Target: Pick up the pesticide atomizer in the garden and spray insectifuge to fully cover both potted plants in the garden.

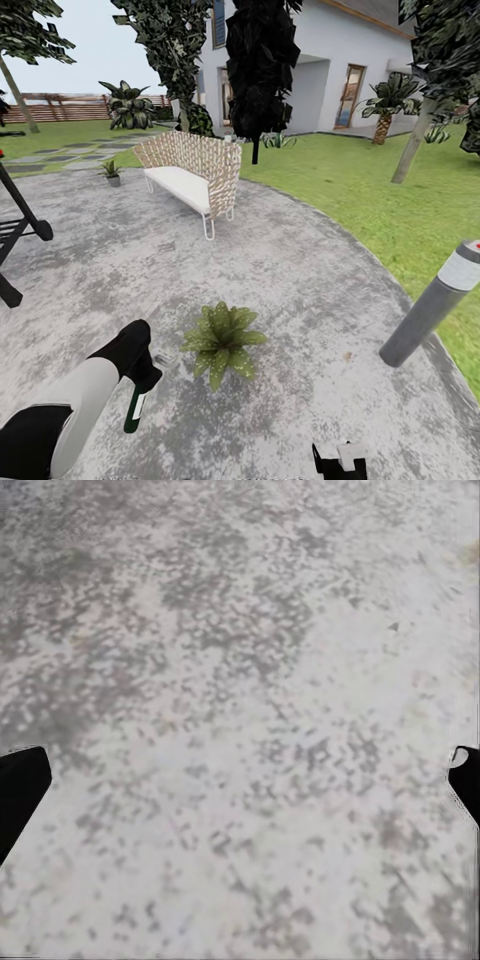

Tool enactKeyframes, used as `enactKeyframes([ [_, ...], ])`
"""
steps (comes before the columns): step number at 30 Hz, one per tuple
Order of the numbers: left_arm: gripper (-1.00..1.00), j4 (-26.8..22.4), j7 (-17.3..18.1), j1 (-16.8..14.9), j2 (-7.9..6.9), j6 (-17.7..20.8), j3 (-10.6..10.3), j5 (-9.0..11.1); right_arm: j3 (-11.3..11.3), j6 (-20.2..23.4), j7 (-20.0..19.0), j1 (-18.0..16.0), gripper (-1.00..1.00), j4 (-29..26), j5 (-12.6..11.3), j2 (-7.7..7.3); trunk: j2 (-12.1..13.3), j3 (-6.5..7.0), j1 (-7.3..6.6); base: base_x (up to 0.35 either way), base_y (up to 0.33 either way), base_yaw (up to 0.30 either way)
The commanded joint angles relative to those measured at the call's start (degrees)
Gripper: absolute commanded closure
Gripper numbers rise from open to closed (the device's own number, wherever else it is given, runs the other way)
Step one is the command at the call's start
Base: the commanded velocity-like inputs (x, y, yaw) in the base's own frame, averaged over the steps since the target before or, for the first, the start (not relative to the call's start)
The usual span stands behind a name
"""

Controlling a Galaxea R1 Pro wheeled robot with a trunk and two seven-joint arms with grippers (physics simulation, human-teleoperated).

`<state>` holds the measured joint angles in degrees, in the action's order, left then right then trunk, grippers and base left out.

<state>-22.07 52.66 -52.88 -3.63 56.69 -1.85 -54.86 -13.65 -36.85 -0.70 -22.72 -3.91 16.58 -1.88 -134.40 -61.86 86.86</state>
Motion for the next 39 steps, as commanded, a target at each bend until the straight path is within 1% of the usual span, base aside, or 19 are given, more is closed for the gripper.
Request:
enactKeyframes([
  [1, 1.0, -0.08, 0.51, -0.03, -0.12, 0.27, -0.18, -0.34, -0.5, -0.16, -0.08, -0.03, -1.0, 0.04, 0.48, -0.02, -0.02, -0.05, -0.02, -0.127, -0.266, 0.093],
  [7, 1.0, -0.08, 0.46, 0.0, -0.01, 0.18, -0.24, -0.33, -0.5, -0.24, 0.02, 0.01, -1.0, 0.04, 0.47, -0.13, -0.02, -0.05, -0.02, -0.107, -0.26, 0.004],
  [10, 1.0, -0.08, 0.44, 0.13, -0.45, 0.1, -0.05, -0.33, -0.5, -0.24, 0.07, 0.03, -1.0, 0.04, 0.47, -0.14, -0.02, -0.05, -0.02, -0.216, -0.199, 0.0],
  [13, 1.0, -0.08, 0.32, 0.29, -2.0, -0.04, 0.26, -0.1, -0.5, -0.24, 0.08, -0.02, -1.0, 0.05, 0.47, -0.14, -0.02, -0.05, -0.02, -0.273, -0.146, 0.0],
  [15, 1.0, -0.08, 0.21, 0.4, -3.53, -0.07, 0.43, 0.23, -0.5, -0.24, 0.08, 0.03, -1.0, 0.06, 0.47, -0.14, -0.02, -0.04, -0.02, -0.302, -0.082, 0.0],
  [16, 1.0, -0.08, 0.18, 0.46, -4.62, -0.08, 0.54, 0.57, -0.5, -0.24, 0.08, 0.04, -1.0, 0.07, 0.47, -0.14, -0.02, -0.04, -0.02, -0.32, -0.024, 0.0],
  [18, 1.0, -0.08, -0.1, 1.33, -5.45, -1.98, 0.72, 2.26, -0.5, -0.26, 0.08, 0.03, -1.0, 0.09, 0.51, -0.14, -0.02, -0.04, -0.02, -0.309, -0.009, 0.0],
  [20, 1.0, -0.1, -0.89, 3.4, -5.63, -7.22, 2.2, 3.97, -0.5, -0.27, 0.08, 0.04, -1.0, 0.12, 0.55, -0.18, -0.02, -0.04, -0.02, -0.162, -0.002, 0.0],
  [21, 1.0, -0.1, -1.52, 4.57, -5.68, -10.19, 4.44, 4.58, -0.5, -0.25, 0.08, 0.04, -1.0, 0.12, 0.56, -0.25, -0.02, -0.03, -0.02, -0.046, -0.001, 0.0],
  [22, 1.0, -0.12, -4.9, 6.59, -5.71, -16.12, 11.13, 4.98, -0.5, -0.25, 0.06, 0.04, -1.0, 0.13, 0.56, -0.33, -0.02, -0.03, -0.02, -0.005, 0.0, 0.0],
  [23, 1.0, -0.1, -6.15, 6.87, -5.71, -18.05, 12.81, 5.0, -0.5, -0.26, 0.05, 0.04, -1.0, 0.11, 0.54, -0.35, -0.02, -0.03, -0.02, -0.003, 0.0, 0.0],
  [24, 1.0, -0.28, -7.78, 7.17, -5.07, -21.29, 16.59, 5.18, -0.5, -0.25, 0.14, 0.04, -1.0, 0.46, 0.48, -0.23, -0.02, -0.03, -0.02, 0.0, 0.0, 0.0],
  [29, 1.0, -0.49, -7.84, 7.15, -4.13, -22.11, 17.03, 5.47, -0.5, -0.25, 0.34, 0.04, -1.0, 0.8, 0.47, -0.23, -0.02, -0.03, -0.02, 0.0, 0.0, 0.0],
  [30, 1.0, -0.51, -7.84, 7.15, -3.99, -23.73, 17.1, 6.42, -0.5, -0.25, 0.34, 0.04, -1.0, 0.8, 0.47, -0.23, -0.02, -0.03, -0.02, 0.0, 0.0, 0.0],
  [32, 1.0, -0.38, -7.84, 7.13, -3.91, -29.9, 18.26, 12.59, -0.5, -0.25, 0.36, 0.04, -1.0, 0.78, 0.42, -0.23, -0.02, -0.03, -0.02, 0.0, 0.0, 0.0],
  [33, 1.0, -0.35, -7.84, 7.11, -3.92, -30.64, 18.38, 13.68, -0.5, -0.24, 0.34, 0.04, -1.0, 0.78, 0.44, -0.23, -0.02, -0.03, -0.02, 0.0, 0.0, 0.0],
  [35, 1.0, 0.12, -7.84, 7.14, -3.85, -31.77, 18.31, 14.9, -0.5, -0.24, 0.22, 0.04, -1.0, 0.75, 0.49, -0.23, -0.02, -0.03, -0.02, 0.0, 0.0, 0.0],
  [37, 1.0, 0.46, -7.77, 7.17, -3.11, -32.37, 18.21, 15.41, -0.22, -0.28, 0.15, 0.04, -1.0, 0.35, 0.69, -0.17, -0.02, -0.03, -0.02, 0.0, 0.0, 0.0],
  [39, 1.0, 0.69, -7.76, 7.18, -2.47, -32.73, 18.2, 15.45, 1.94, -0.3, 0.03, 0.0, -1.0, -0.19, 2.39, -0.2, -0.02, -0.03, -0.02, 0.0, 0.0, 0.0],
])
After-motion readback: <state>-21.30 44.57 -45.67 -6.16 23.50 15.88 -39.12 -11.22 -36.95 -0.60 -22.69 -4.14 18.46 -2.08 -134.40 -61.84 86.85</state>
